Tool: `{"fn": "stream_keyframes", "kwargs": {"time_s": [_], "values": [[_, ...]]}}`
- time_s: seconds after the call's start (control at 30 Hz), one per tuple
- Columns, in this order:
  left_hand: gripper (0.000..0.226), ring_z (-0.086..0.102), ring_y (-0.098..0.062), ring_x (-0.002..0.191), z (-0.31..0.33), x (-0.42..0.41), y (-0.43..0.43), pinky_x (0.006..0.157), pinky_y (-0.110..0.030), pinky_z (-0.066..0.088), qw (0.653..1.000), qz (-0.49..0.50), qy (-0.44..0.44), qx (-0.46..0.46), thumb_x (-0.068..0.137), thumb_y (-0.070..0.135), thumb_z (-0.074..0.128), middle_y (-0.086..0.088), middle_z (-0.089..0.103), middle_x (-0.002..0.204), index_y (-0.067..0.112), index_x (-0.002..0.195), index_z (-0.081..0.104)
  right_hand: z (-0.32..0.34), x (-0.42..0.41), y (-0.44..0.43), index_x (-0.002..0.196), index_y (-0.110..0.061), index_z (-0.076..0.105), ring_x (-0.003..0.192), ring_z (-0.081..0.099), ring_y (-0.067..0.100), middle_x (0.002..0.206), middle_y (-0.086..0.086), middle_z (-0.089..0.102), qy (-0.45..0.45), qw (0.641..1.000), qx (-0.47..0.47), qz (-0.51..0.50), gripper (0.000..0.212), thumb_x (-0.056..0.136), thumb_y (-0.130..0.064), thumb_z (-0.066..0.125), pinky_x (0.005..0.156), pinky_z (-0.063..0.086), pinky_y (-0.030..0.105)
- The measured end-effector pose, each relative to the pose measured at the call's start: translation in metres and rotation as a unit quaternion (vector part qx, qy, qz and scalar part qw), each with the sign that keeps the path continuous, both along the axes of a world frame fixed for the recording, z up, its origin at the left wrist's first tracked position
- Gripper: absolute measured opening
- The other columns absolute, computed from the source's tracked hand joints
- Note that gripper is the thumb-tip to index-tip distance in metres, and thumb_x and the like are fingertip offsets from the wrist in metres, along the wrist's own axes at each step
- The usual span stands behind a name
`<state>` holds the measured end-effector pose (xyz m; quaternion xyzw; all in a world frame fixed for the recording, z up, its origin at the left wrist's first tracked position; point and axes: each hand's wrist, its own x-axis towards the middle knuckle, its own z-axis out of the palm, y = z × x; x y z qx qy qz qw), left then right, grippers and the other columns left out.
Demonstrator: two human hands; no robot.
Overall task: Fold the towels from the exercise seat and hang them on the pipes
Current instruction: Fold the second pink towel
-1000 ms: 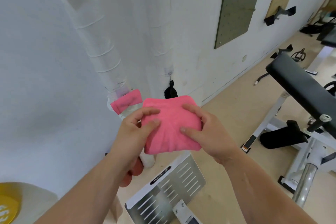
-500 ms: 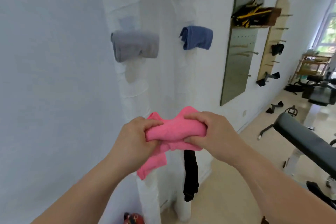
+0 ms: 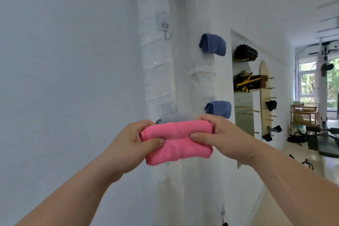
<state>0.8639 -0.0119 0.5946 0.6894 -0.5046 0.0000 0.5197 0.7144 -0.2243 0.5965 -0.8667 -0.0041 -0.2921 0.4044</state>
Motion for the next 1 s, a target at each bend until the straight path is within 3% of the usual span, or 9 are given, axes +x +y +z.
{"fn": "stream_keyframes", "kwargs": {"time_s": [0.07, 0.17, 0.27, 0.37, 0.43, 0.53, 0.63, 0.83, 1.0], "values": [[0.01, 0.064, -0.017, 0.075, 0.016, 0.006, -0.004, 0.068, -0.035, 0.051, 0.999, 0.02, 0.001, -0.042, 0.089, 0.015, 0.07, -0.02, 0.069, 0.091, 0.021, 0.097, 0.067, 0.017, 0.014, 0.001, 0.112, -0.022, 0.062, 0.091, 0.07, 0.026, 0.102, 0.015, 0.068, -0.036, 0.998, 0.044, 0.009, 0.021, 0.094, -0.026, 0.071, 0.083, 0.058, 0.046], [0.034, 0.069, -0.025, 0.074, 0.04, 0.012, -0.016, 0.062, -0.028, 0.055, 0.993, 0.046, -0.002, -0.112, 0.098, 0.011, 0.06, -0.011, 0.067, 0.098, 0.042, 0.113, 0.055, 0.04, 0.035, 0.0, 0.117, -0.04, 0.054, 0.081, 0.067, 0.025, 0.107, 0.015, 0.063, -0.092, 0.992, 0.081, 0.015, 0.027, 0.1, -0.02, 0.06, 0.072, 0.06, 0.036], [0.033, 0.065, -0.032, 0.07, 0.066, 0.017, -0.034, 0.053, -0.023, 0.049, 0.977, 0.1, -0.093, -0.161, 0.101, 0.008, 0.051, -0.002, 0.064, 0.094, 0.041, 0.1, 0.058, 0.066, 0.055, -0.003, 0.093, -0.021, 0.064, 0.079, 0.061, 0.021, 0.097, 0.003, 0.062, -0.182, 0.982, 0.054, 0.027, 0.026, 0.099, 0.0, 0.05, 0.063, 0.057, 0.031], [0.037, 0.061, -0.017, 0.081, 0.097, 0.016, -0.053, 0.067, -0.026, 0.046, 0.955, 0.146, -0.168, -0.197, 0.096, 0.0, 0.049, 0.004, 0.062, 0.097, 0.032, 0.083, 0.064, 0.098, 0.07, -0.014, 0.071, -0.014, 0.068, 0.076, 0.058, 0.012, 0.081, -0.01, 0.064, -0.232, 0.972, 0.03, 0.02, 0.038, 0.091, 0.008, 0.044, 0.067, 0.053, 0.029], [0.03, 0.064, -0.02, 0.088, 0.119, 0.013, -0.066, 0.067, -0.025, 0.051, 0.955, 0.139, -0.157, -0.209, 0.096, 0.005, 0.055, 0.005, 0.061, 0.106, 0.028, 0.081, 0.068, 0.12, 0.076, -0.026, 0.076, -0.013, 0.071, 0.078, 0.06, 0.012, 0.089, -0.005, 0.067, -0.247, 0.966, 0.063, 0.048, 0.033, 0.093, 0.004, 0.048, 0.064, 0.054, 0.028], [0.014, 0.066, -0.022, 0.09, 0.152, 0.013, -0.083, 0.072, -0.03, 0.056, 0.95, 0.146, -0.187, -0.204, 0.087, 0.018, 0.075, 0.003, 0.06, 0.111, 0.03, 0.085, 0.068, 0.15, 0.085, -0.05, 0.086, -0.011, 0.072, 0.08, 0.063, 0.01, 0.096, -0.002, 0.068, -0.264, 0.959, 0.071, 0.081, 0.007, 0.089, -0.006, 0.07, 0.066, 0.059, 0.028], [0.02, 0.062, -0.016, 0.091, 0.188, 0.02, -0.102, 0.075, -0.029, 0.052, 0.928, 0.19, -0.249, -0.2, 0.082, 0.016, 0.079, 0.001, 0.061, 0.11, 0.028, 0.091, 0.067, 0.185, 0.098, -0.073, 0.091, -0.013, 0.071, 0.082, 0.065, 0.01, 0.101, 0.0, 0.068, -0.293, 0.952, 0.036, 0.082, 0.015, 0.082, -0.012, 0.082, 0.072, 0.061, 0.03], [0.025, 0.058, -0.004, 0.085, 0.252, 0.033, -0.13, 0.067, -0.015, 0.046, 0.901, 0.244, -0.286, -0.218, 0.081, 0.009, 0.078, 0.003, 0.062, 0.109, 0.025, 0.097, 0.066, 0.258, 0.126, -0.098, 0.087, -0.02, 0.069, 0.087, 0.065, 0.013, 0.099, -0.001, 0.067, -0.336, 0.934, 0.011, 0.123, 0.02, 0.081, -0.006, 0.082, 0.082, 0.061, 0.034], [0.029, 0.06, -0.012, 0.089, 0.269, 0.064, -0.142, 0.067, -0.016, 0.046, 0.893, 0.29, -0.285, -0.192, 0.08, 0.007, 0.079, -0.001, 0.062, 0.113, 0.025, 0.099, 0.067, 0.277, 0.162, -0.111, 0.091, -0.021, 0.068, 0.091, 0.062, 0.017, 0.104, 0.001, 0.064, -0.322, 0.941, -0.013, 0.106, 0.022, 0.082, -0.005, 0.08, 0.086, 0.059, 0.039]]}}
